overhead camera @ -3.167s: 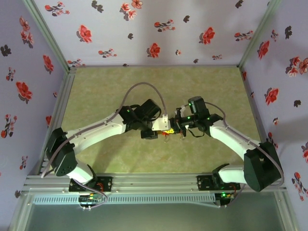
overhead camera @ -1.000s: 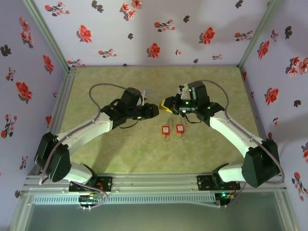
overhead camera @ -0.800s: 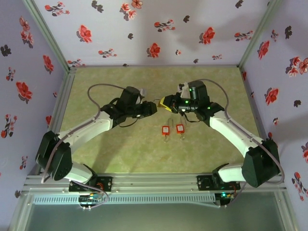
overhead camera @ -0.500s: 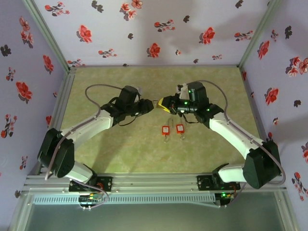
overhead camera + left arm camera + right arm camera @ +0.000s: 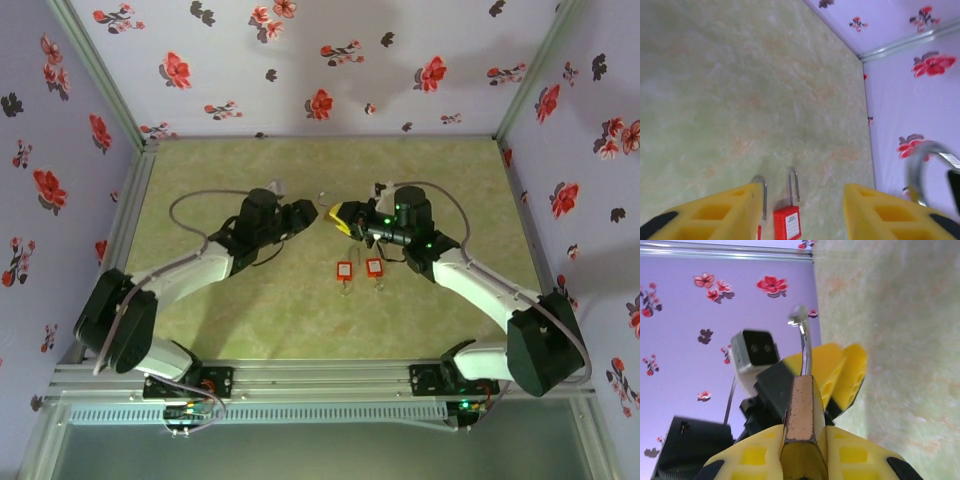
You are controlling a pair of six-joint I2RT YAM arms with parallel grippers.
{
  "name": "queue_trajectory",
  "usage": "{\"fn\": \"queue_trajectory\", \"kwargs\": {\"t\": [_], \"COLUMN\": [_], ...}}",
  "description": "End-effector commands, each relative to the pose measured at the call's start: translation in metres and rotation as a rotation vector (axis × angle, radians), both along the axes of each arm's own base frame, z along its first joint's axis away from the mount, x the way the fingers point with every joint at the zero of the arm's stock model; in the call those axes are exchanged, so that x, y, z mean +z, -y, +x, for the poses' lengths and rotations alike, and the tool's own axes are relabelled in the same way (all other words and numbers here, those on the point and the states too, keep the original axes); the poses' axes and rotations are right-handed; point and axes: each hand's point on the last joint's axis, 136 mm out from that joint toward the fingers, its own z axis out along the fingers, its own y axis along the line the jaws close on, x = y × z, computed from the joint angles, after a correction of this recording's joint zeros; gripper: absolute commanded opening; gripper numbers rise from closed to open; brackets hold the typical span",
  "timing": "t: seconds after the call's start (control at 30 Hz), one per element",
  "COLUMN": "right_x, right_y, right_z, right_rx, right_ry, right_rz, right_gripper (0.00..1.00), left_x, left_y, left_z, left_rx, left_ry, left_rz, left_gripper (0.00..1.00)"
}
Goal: Unlock with the key
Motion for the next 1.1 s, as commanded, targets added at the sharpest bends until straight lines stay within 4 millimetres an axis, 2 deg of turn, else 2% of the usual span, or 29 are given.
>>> {"fn": "queue_trajectory", "kwargs": {"t": [0.0, 0.1, 0.2, 0.3, 0.4, 0.6, 0.7, 0.9, 1.07], "right_x": [0.010, 0.004, -0.007, -0.027, -0.052, -0.100, -0.109, -0.137, -0.161], "right_y": [0.001, 0.001, -0.005, -0.013, -0.020, -0.016, -0.025, -0.055, -0.054], "right_z": [0.012, 0.020, 0.024, 0.025, 0.022, 0.004, -0.005, -0.024, -0.032], "right_rx": [-0.066, -0.097, -0.103, -0.121, -0.167, -0.367, -0.426, -0.474, -0.556], "right_ry": [0.052, 0.056, 0.032, -0.007, -0.072, -0.155, -0.160, -0.199, -0.227], "right_rz": [0.038, 0.036, 0.032, -0.006, -0.050, -0.155, -0.176, -0.207, -0.258], "right_gripper": [0.00, 0.00, 0.00, 0.00, 0.00, 0.00, 0.00, 0.00, 0.00], "left_x": [0.027, 0.028, 0.030, 0.024, 0.016, 0.020, 0.019, 0.011, 0.006], "left_y": [-0.024, -0.047, -0.056, -0.060, -0.075, -0.099, -0.105, -0.112, -0.119], "left_z": [-0.008, -0.023, -0.032, -0.038, -0.041, -0.045, -0.048, -0.057, -0.066], "left_rx": [0.117, 0.192, 0.215, 0.206, 0.237, 0.210, 0.185, 0.148, 0.144], "left_ry": [0.020, 0.000, -0.029, -0.053, -0.072, -0.047, -0.047, -0.054, -0.056], "left_rz": [-0.141, -0.177, -0.183, -0.134, -0.073, 0.103, 0.154, 0.210, 0.216], "left_gripper": [0.54, 0.60, 0.65, 0.65, 0.69, 0.73, 0.74, 0.74, 0.75]}}
